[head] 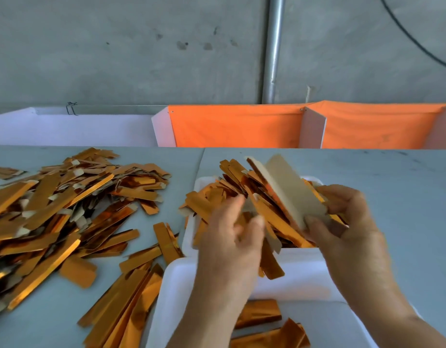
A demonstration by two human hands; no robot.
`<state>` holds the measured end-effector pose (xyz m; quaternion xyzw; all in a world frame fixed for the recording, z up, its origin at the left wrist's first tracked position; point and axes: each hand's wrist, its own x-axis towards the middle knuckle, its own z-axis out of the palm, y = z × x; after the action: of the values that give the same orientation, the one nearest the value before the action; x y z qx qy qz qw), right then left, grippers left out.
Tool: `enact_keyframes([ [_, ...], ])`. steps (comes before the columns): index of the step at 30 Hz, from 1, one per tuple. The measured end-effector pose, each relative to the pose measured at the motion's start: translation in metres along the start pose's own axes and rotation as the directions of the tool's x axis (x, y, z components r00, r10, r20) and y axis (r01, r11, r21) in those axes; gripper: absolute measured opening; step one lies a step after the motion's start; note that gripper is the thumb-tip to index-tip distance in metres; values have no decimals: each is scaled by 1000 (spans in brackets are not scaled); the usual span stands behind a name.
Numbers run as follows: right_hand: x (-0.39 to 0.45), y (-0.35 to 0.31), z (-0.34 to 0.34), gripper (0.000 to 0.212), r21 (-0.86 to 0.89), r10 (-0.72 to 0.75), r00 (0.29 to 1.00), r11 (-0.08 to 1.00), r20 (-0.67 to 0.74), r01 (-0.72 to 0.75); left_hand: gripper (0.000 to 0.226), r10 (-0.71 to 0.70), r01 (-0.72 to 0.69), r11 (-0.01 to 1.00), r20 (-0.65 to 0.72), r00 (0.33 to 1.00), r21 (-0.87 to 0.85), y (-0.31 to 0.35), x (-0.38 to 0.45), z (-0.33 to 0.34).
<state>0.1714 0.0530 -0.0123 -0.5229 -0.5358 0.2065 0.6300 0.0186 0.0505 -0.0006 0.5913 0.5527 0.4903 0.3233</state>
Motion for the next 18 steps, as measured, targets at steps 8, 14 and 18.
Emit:
enact_keyframes([
  [8, -17, -4, 15, 41, -449, -373, 872, 751, 318, 485, 20, -18, 109, 862, 185, 983, -496, 1, -6, 18],
  [14, -16, -13, 8, 27, -103, -8, 910, 993, 414, 55, 28, -102, 172, 888, 181, 978, -427, 1, 0, 4],
  [18, -9, -18, 10, 39, 18, 112, 957, 992, 266, -122, 27, -116, 176, 940, 213, 970, -293, 1, -2, 5],
])
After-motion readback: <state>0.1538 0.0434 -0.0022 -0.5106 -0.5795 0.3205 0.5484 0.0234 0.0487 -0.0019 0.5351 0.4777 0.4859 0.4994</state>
